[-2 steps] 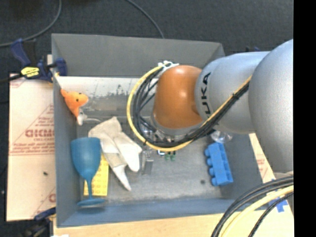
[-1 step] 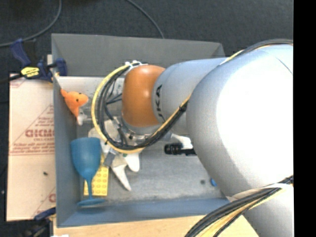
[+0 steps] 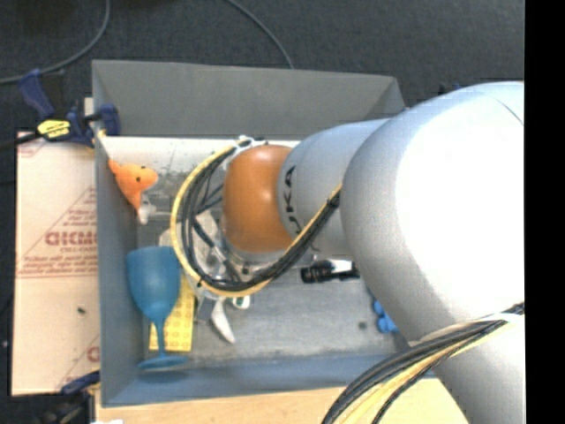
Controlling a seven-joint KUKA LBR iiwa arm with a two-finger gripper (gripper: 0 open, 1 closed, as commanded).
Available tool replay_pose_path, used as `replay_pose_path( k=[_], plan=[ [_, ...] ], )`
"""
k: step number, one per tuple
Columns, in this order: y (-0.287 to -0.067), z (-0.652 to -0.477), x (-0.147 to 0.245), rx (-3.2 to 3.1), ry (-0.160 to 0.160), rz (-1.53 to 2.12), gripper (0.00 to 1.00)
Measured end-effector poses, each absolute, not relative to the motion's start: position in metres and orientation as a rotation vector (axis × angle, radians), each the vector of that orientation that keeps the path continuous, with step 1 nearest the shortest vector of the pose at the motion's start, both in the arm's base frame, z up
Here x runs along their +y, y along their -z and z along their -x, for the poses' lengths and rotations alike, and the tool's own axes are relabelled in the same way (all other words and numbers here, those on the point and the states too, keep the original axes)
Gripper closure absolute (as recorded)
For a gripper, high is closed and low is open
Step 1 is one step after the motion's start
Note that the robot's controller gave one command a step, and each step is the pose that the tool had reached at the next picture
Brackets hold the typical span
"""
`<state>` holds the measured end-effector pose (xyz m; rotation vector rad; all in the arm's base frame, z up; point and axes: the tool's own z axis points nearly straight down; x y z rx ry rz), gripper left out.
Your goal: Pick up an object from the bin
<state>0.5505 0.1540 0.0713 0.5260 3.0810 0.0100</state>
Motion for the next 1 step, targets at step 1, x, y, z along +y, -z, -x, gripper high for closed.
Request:
replay_pose_path(
  k=[1],
  plan=[
    [-0.0734,-0.5202,0.1778,3.104,-0.014,-0.361,1.0]
  ],
)
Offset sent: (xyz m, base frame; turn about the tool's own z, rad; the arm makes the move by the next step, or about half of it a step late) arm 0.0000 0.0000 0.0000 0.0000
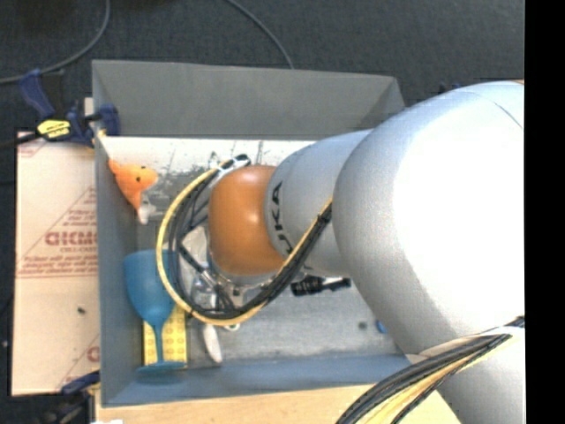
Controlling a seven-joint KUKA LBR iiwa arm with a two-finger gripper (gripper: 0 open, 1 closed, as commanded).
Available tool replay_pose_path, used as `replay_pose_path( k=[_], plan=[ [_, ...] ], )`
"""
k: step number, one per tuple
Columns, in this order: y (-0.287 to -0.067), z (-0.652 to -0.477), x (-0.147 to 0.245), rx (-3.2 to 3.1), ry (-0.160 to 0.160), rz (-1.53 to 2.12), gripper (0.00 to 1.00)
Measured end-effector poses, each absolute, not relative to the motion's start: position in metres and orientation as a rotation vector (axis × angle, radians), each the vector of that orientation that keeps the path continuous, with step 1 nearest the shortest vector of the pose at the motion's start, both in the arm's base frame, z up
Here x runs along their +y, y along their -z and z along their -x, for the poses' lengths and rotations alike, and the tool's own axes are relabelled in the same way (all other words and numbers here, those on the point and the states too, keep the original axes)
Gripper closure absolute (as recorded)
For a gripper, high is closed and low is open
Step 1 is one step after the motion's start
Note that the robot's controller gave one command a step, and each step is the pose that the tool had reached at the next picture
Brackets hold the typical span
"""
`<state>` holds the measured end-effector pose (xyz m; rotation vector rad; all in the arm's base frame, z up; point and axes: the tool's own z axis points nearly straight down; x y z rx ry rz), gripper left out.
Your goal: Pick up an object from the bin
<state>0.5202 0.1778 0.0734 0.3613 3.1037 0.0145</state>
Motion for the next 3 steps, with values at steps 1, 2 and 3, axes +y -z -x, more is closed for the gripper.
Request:
replay_pose_path(
  k=[1,2,3],
  plan=[
    [-0.073,-0.52,0.178,3.104,-0.015,-0.362,1.0],
    [-0.077,-0.52,0.177,3.105,-0.013,-0.362,1.0],
    [-0.093,-0.519,0.177,3.106,-0.013,-0.364,1.0]
  ],
)
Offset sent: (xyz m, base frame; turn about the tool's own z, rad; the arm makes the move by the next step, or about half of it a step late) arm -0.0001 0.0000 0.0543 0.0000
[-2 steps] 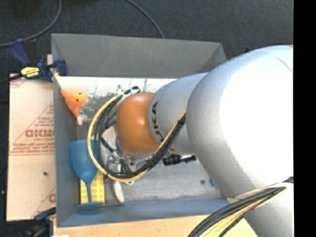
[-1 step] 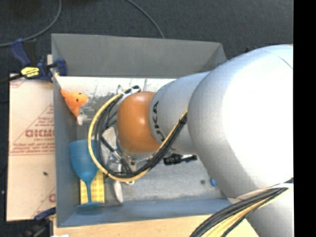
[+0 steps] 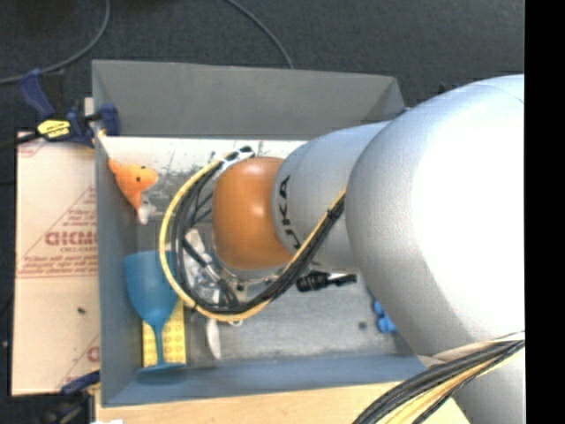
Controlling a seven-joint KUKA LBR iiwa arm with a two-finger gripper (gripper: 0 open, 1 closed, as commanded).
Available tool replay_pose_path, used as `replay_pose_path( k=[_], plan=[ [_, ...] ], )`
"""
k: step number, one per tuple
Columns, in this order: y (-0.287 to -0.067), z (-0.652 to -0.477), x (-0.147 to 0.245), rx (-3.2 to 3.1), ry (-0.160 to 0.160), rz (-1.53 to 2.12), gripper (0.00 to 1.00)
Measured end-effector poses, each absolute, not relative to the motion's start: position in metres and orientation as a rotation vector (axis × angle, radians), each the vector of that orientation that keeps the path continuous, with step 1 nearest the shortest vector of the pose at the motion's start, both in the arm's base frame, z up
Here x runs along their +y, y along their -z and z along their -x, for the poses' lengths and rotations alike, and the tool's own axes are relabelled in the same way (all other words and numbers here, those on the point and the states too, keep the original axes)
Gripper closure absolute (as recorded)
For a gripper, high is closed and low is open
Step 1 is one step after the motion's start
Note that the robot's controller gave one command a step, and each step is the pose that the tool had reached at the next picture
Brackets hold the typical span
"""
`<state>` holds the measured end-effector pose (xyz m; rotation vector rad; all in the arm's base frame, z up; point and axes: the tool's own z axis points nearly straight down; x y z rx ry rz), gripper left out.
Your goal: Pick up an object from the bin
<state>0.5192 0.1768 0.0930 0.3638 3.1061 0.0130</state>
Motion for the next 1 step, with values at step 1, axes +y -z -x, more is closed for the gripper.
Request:
replay_pose_path(
  k=[1],
  plan=[
    [-0.1036,-0.5204,0.1771,3.102,-0.016,-0.363,1.0]
  ],
)
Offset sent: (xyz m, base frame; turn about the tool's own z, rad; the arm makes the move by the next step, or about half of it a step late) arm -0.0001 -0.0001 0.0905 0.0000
